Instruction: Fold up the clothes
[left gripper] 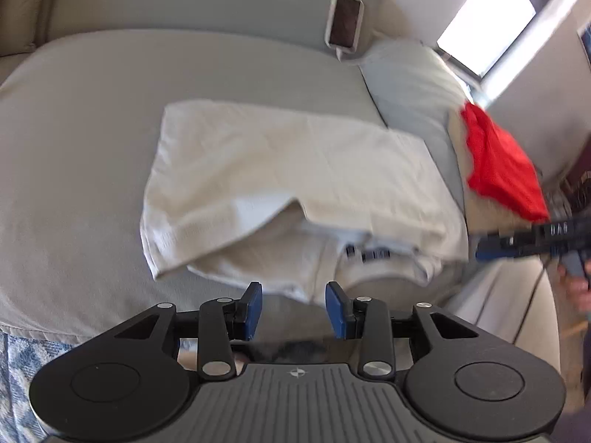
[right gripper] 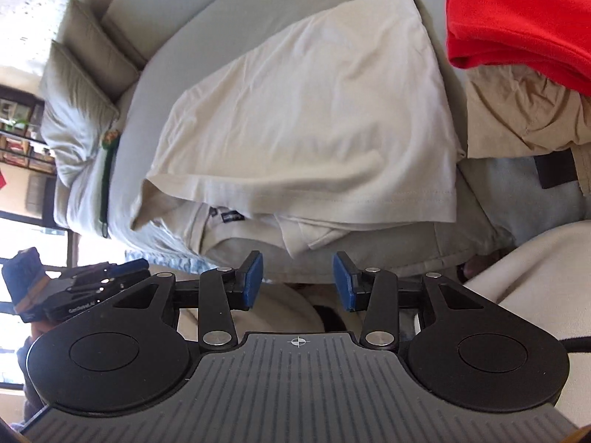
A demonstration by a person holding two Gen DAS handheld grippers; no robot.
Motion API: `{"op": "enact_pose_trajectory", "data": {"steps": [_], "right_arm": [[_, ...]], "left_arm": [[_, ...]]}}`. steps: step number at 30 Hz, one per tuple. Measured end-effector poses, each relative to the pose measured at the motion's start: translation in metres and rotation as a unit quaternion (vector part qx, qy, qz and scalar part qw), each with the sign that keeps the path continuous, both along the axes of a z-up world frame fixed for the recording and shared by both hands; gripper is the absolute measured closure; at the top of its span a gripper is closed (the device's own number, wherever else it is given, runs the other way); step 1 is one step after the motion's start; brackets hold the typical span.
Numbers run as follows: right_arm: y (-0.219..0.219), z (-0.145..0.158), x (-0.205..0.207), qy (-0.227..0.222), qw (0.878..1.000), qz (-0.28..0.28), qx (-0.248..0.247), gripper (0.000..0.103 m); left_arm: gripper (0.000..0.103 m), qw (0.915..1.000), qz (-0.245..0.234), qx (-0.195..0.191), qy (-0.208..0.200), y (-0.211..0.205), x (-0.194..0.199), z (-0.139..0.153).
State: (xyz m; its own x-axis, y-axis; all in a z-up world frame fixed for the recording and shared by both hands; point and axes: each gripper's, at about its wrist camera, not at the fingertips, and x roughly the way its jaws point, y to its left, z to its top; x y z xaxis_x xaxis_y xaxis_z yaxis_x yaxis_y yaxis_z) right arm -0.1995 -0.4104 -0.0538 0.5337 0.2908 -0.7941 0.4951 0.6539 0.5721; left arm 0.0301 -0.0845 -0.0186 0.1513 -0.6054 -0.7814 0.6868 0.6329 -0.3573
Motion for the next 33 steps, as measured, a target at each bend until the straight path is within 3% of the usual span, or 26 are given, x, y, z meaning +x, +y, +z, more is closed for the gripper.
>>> {"op": "enact_pose_trajectory", "data": {"steps": [3,5,7,11,14,17,19,22,26,33], "right_arm": [[0.007,0.009,0.013,-0.029,0.999,-0.024,-0.031,0.056],[0.014,0.011,0.017,-0.056,0.997,-0.031,-0.031,0.056],[0.021,0.011,0.017,-0.084,0.995,-0.041,-0.023,0.056],[0.024,-0.014,0.000,-0.117,0.986,-0.110,0.037,0.056],[0.028,-0.026,-0.002,-0.111,0.986,-0.115,0.050,0.056],[0.028,-0.029,-0.003,-0.114,0.985,-0.122,0.033,0.055],[0.026,-0.033,-0.003,-0.117,0.984,-0.128,0.038,0.055],[0.024,-0.038,-0.001,-0.124,0.981,-0.134,0.058,0.055],[0.022,-0.039,0.002,-0.130,0.980,-0.137,0.056,0.055],[0.011,-0.038,0.017,-0.154,0.976,-0.144,0.056,0.055]], "left_arm": [[0.067,0.9949,0.089,-0.046,0.011,-0.002,0.007,0.003],[0.067,0.9866,0.142,-0.075,0.029,0.002,0.002,-0.003],[0.066,0.9732,0.198,-0.107,0.047,0.007,-0.007,-0.012],[0.067,0.9362,0.275,-0.185,0.116,0.014,-0.019,-0.039],[0.067,0.9199,0.305,-0.209,0.130,0.009,-0.022,-0.052],[0.067,0.9138,0.292,-0.222,0.175,-0.003,-0.018,-0.062],[0.067,0.9167,0.266,-0.226,0.194,-0.017,-0.019,-0.066],[0.067,0.9220,0.247,-0.225,0.196,-0.032,-0.026,-0.072],[0.066,0.9172,0.250,-0.224,0.215,-0.044,-0.027,-0.083],[0.065,0.9140,0.261,-0.227,0.211,-0.050,-0.024,-0.091]]}}
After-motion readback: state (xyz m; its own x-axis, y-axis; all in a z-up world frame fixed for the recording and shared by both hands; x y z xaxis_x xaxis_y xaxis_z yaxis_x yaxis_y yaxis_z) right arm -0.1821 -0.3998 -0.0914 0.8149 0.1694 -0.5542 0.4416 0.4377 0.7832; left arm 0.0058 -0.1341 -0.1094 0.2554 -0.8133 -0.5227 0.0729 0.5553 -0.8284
